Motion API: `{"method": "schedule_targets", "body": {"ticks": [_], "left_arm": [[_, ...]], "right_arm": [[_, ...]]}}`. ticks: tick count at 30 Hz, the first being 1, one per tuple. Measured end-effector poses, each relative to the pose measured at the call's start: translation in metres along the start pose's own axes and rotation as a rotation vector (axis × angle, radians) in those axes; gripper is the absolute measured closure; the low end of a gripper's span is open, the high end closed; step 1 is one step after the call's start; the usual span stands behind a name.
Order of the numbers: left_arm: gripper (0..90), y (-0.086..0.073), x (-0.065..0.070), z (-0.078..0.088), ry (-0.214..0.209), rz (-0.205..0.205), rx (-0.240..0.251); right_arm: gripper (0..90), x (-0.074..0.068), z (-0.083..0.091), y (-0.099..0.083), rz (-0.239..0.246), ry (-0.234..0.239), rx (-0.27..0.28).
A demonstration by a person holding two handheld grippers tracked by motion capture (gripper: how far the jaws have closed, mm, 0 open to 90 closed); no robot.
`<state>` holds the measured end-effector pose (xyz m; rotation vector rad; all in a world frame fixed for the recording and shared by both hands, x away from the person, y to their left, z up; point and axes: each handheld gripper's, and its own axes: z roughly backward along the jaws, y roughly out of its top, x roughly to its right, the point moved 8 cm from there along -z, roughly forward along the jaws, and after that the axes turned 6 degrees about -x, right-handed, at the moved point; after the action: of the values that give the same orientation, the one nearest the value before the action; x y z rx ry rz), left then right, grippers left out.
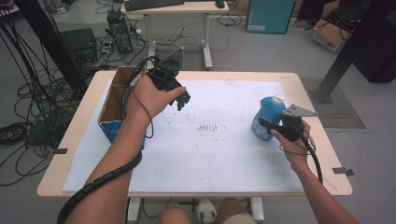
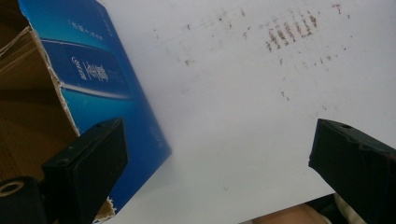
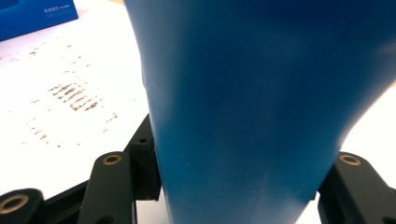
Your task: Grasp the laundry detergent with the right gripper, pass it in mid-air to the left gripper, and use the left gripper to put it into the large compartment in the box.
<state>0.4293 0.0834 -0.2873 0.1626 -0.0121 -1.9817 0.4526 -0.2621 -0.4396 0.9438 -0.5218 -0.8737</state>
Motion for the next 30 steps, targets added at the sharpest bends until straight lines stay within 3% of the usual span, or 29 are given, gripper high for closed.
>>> {"method": "schedule_targets", "body": {"ticks": [30], "left_arm": [[5.0, -0.0013, -0.005, 0.0025, 0.016, -0.004, -0.003]], "right_arm": [[44.9, -0.0003, 0.0006, -0.0003, 0.003, 0.001, -0.002]]}}
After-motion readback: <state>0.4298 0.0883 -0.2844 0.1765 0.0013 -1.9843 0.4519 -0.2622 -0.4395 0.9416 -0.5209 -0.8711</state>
